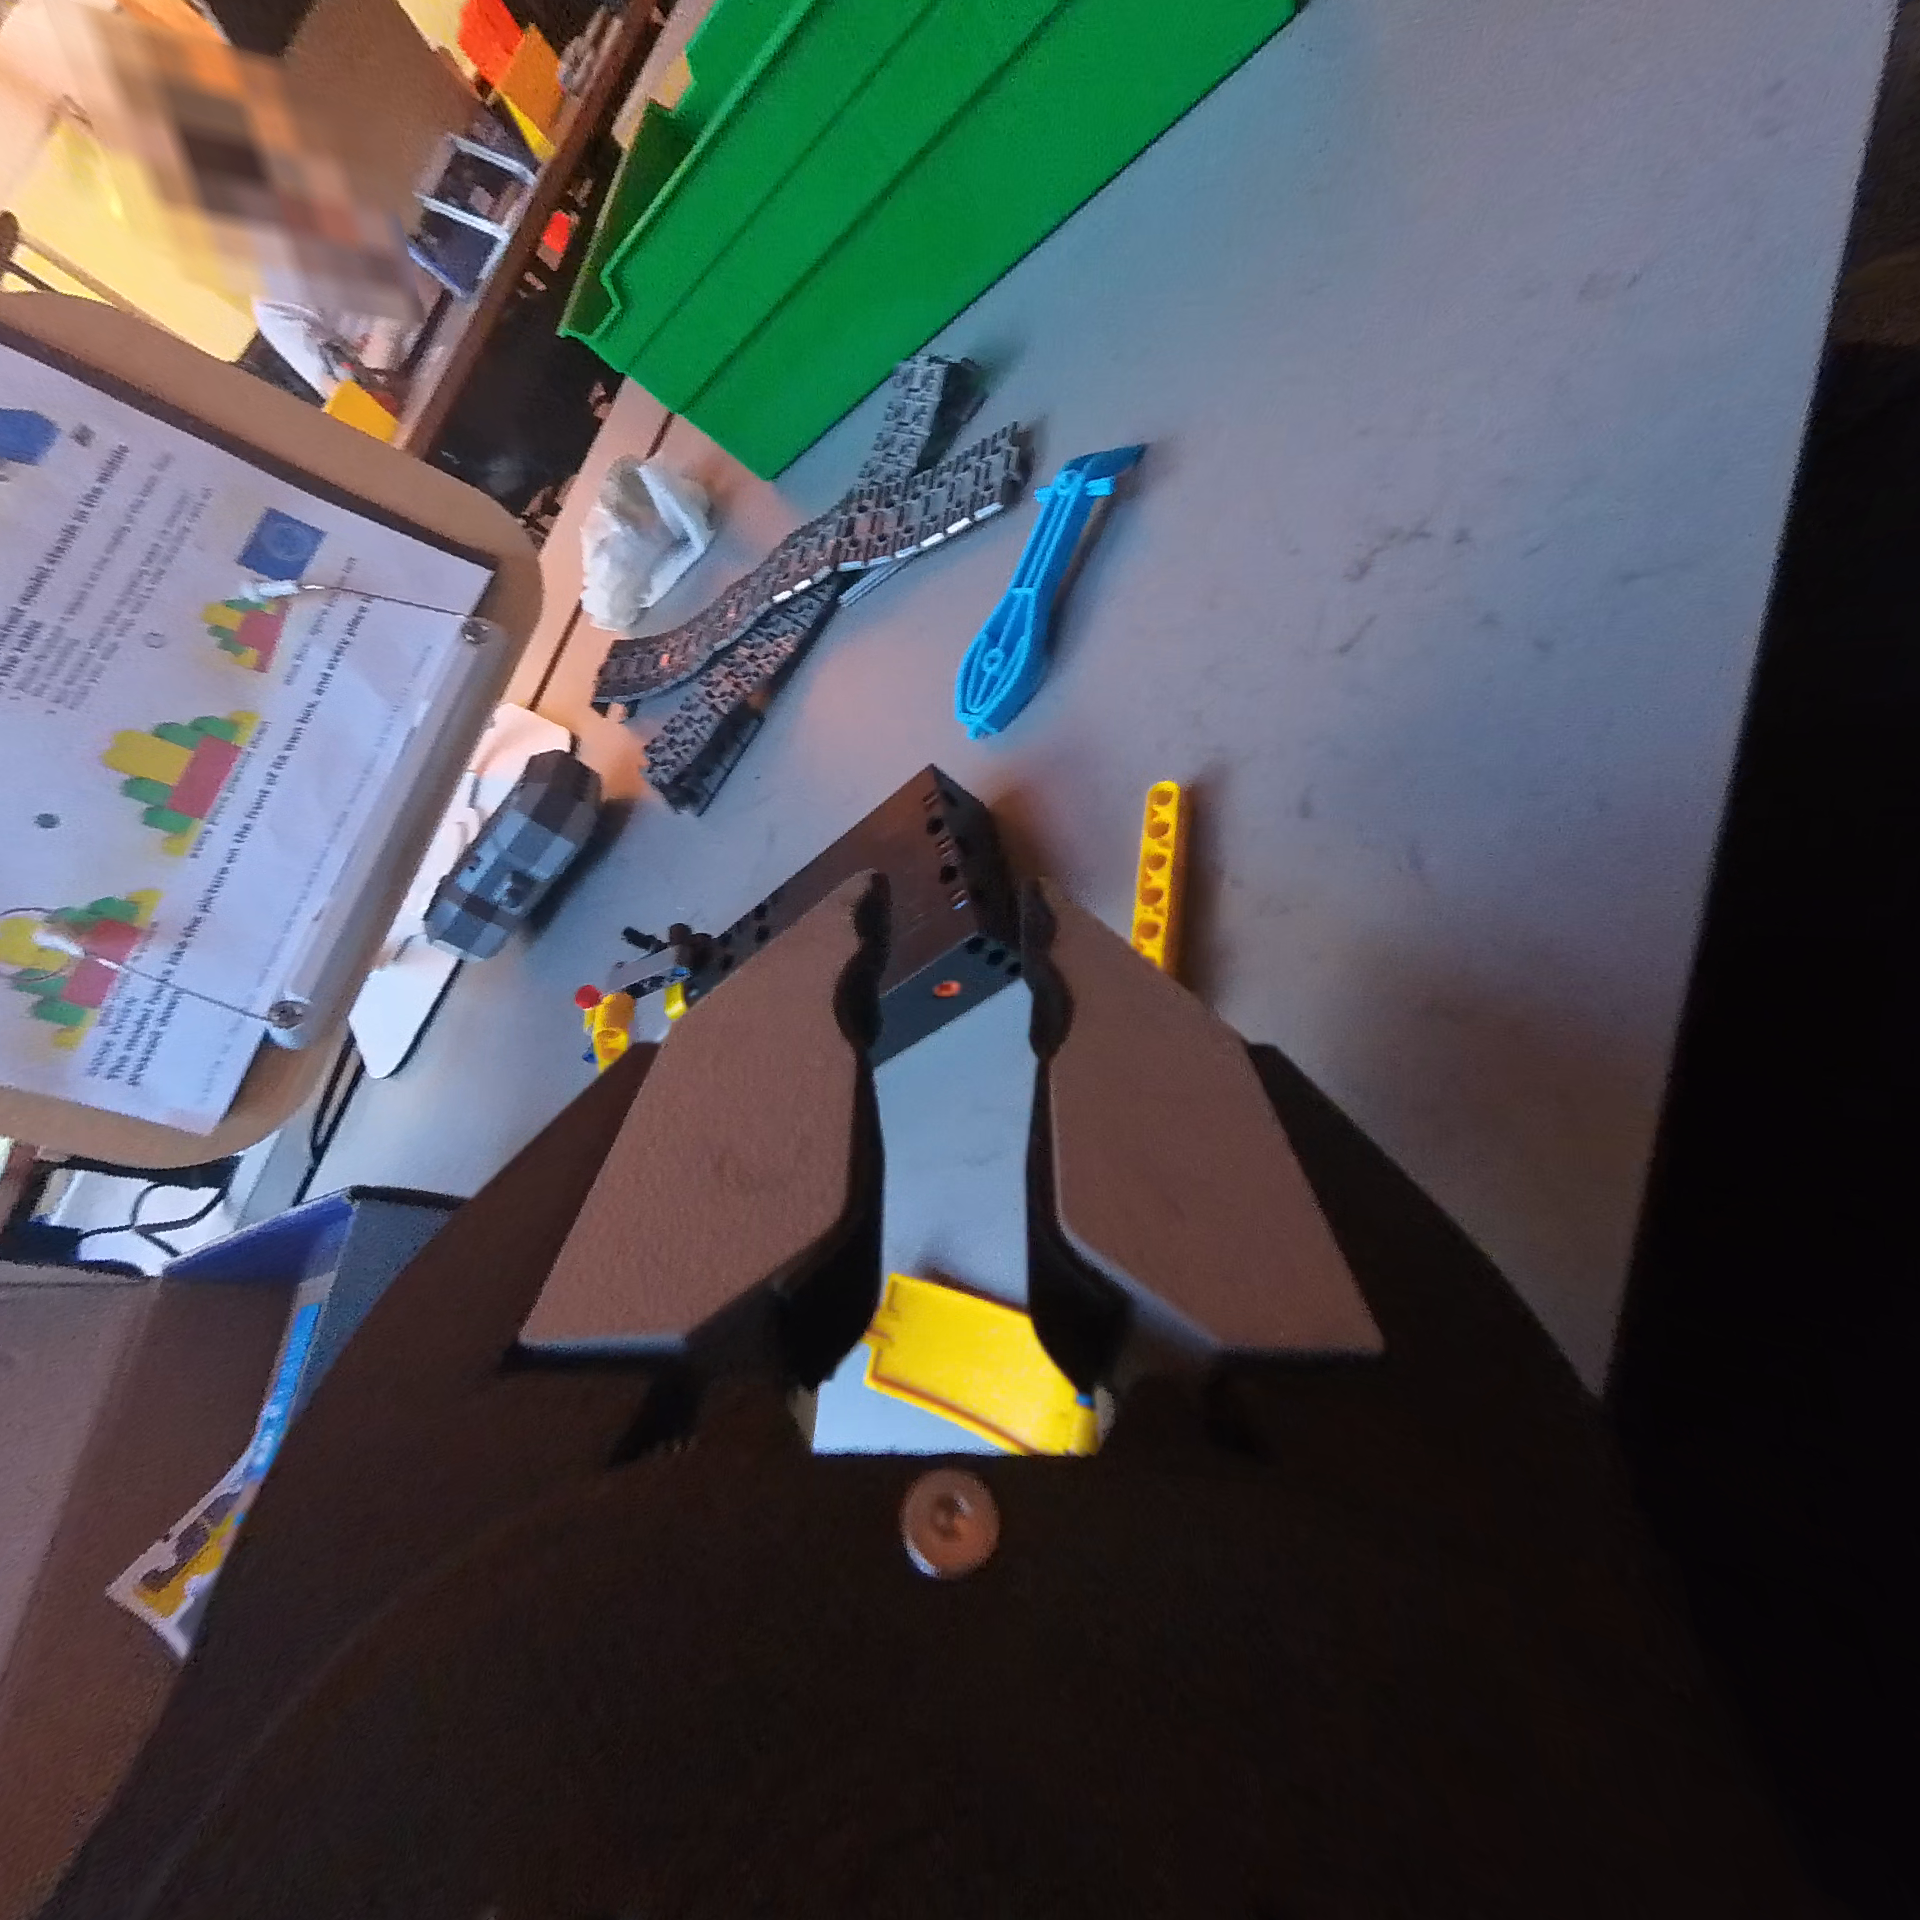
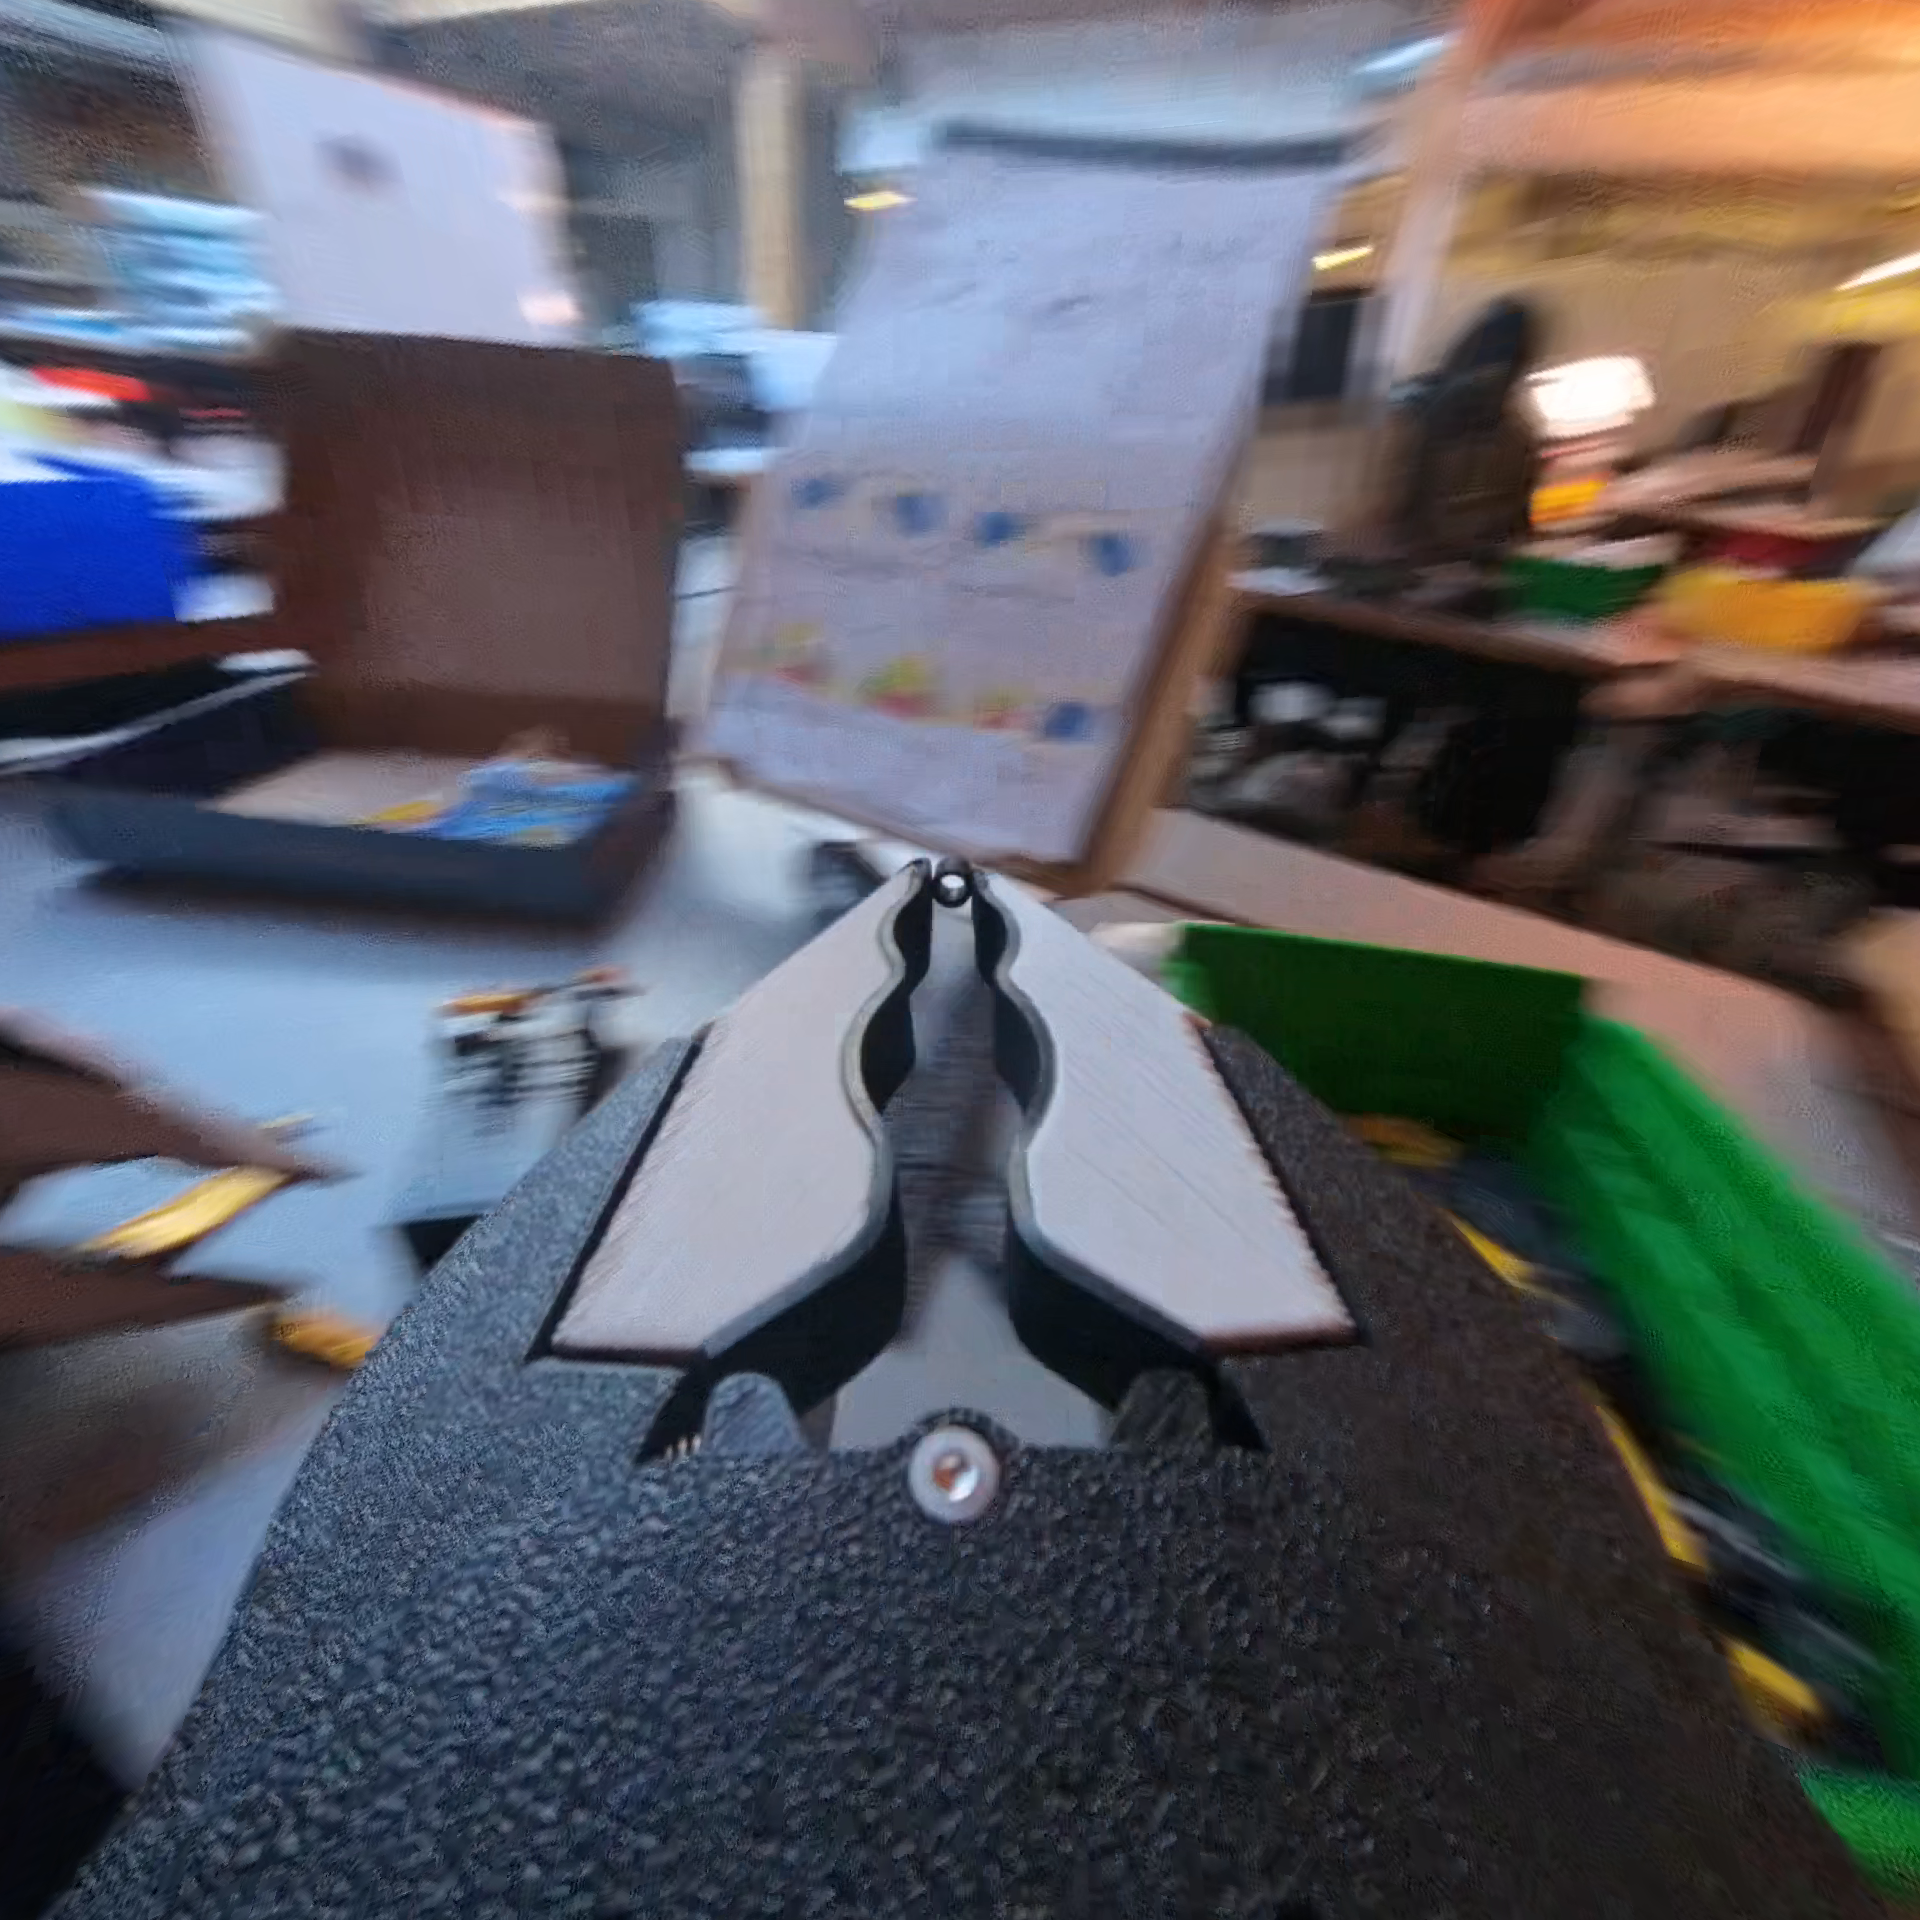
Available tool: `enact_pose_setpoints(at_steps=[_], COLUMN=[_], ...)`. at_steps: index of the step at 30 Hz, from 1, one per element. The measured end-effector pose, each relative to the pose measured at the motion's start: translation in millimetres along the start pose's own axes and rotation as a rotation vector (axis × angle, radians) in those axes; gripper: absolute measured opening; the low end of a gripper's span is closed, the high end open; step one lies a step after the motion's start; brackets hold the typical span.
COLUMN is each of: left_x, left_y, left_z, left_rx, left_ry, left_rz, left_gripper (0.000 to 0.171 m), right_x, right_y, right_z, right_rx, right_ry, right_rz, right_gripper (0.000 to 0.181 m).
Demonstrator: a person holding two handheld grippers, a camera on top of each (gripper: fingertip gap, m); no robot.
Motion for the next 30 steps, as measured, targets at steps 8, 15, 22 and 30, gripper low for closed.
enact_pose_setpoints(at_steps=[8, 15, 22, 30], left_x=[-10.0, -16.9, -12.7, -9.5], left_y=[5.9, 12.7, 16.2, 20.1], left_z=[6.5, 3.1, -0.7, -0.9], left_rx=[0.074, 0.143, 0.168, 0.209], left_ry=[0.135, 0.18, 0.305, 0.444], left_rz=[-0.108, -0.144, -0.152, -0.155], left_gripper=[0.04, 0.042, 0.033, 0.01], right_x=[43.7, 43.4, -0.8, -70.1], right_y=[70.6, 73.6, 35.2, 92.6], right_z=[109.1, 110.5, 24.5, -125.7], right_rx=[-0.225, -0.231, -0.041, 0.255], right_ry=[0.314, 0.283, -0.19, -0.769], right_rz=[-0.348, -0.317, -0.223, -0.533], right_gripper=[0.025, 0.023, 0.019, 0.023])
Point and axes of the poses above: each gripper's, where its closed fingertips meet, x back along the fingers, y out of its underside, z = x × y across the jaws, the point moved 10 cm from there along x, back along the fingers, and after that the axes turned 6 degrees about x, right-handed, at the moved point
